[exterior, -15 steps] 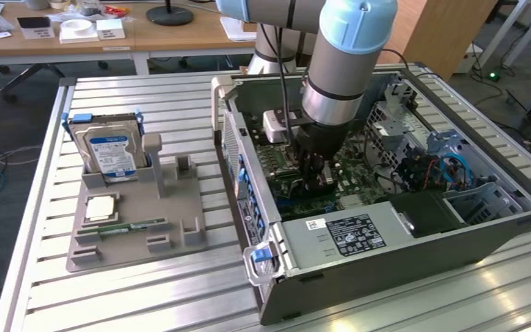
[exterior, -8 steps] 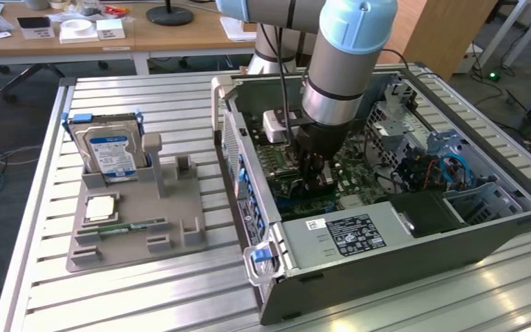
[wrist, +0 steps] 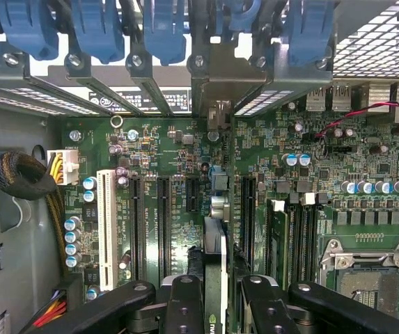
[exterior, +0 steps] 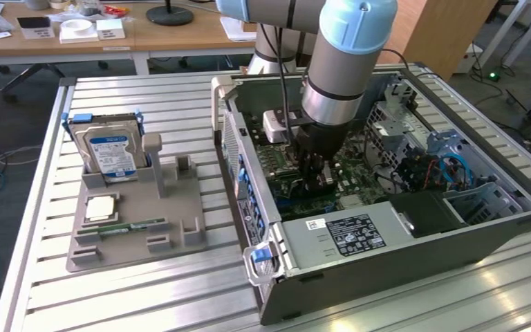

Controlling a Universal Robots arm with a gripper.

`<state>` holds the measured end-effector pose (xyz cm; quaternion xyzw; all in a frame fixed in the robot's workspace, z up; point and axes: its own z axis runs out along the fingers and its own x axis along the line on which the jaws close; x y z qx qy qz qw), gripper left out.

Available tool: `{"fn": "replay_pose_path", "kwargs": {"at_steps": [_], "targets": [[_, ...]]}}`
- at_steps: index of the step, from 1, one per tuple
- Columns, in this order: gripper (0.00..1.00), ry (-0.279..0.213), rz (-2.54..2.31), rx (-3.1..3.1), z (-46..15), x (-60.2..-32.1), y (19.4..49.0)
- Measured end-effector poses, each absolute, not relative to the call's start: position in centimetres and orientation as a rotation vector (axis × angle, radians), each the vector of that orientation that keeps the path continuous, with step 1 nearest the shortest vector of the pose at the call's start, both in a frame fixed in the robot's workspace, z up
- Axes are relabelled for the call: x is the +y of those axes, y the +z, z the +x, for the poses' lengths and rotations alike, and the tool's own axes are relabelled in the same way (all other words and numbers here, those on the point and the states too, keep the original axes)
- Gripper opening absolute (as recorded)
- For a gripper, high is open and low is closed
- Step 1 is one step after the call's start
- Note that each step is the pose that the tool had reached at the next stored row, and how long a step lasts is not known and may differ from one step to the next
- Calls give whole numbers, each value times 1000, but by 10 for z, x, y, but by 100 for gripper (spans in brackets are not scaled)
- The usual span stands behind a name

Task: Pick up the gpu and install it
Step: 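Insert the gpu into the slot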

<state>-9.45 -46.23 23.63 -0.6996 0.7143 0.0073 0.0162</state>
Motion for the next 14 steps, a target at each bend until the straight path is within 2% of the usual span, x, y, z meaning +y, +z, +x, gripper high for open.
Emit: {"fn": "replay_pose_path", "kwargs": {"at_steps": [1, 2, 4, 7, 9, 10, 14], "targets": [[27, 24, -2173, 2221, -95, -462, 235], [33, 23, -2174, 2221, -95, -462, 236], [33, 22, -2175, 2221, -94, -462, 236], [51, 22, -2175, 2221, -94, -462, 236], [51, 22, -2175, 2221, -94, -462, 236], [57, 22, -2175, 2221, -94, -462, 236], [57, 22, -2176, 2221, -94, -462, 239]]}}
